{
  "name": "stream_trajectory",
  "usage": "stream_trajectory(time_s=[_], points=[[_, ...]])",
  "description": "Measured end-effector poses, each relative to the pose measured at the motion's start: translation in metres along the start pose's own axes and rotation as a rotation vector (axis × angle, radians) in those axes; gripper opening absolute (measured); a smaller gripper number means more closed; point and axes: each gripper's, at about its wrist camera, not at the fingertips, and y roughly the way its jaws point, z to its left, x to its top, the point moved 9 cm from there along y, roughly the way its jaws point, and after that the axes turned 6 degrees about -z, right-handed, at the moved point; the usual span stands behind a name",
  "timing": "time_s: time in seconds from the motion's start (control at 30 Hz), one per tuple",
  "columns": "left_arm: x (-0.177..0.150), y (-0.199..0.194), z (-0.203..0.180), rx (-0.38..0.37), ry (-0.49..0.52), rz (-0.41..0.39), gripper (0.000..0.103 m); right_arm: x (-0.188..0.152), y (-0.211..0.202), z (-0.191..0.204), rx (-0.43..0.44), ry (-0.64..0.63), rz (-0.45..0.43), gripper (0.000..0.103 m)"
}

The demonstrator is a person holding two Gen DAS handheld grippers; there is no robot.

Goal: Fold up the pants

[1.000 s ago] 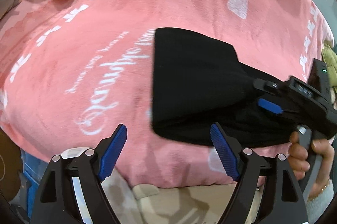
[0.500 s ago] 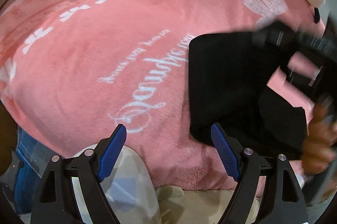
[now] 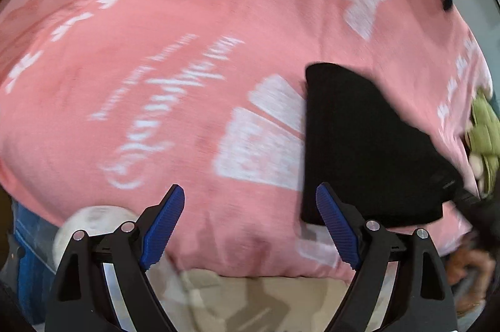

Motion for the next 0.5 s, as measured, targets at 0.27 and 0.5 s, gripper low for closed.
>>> stream_trajectory(time_s=[0.27,0.5], points=[[-0.002,0.007,-0.057,-0.014,0.137,-0.006,0.084,0.03,-0.033,0.024,0.123,-0.011,-0.138,0.034],[-0.001,0.019,-0.07,-0.026,0.148,0.013,0.084,0.004,-0.009,-0.037,-0.014,0.005,-0.029,0.04]])
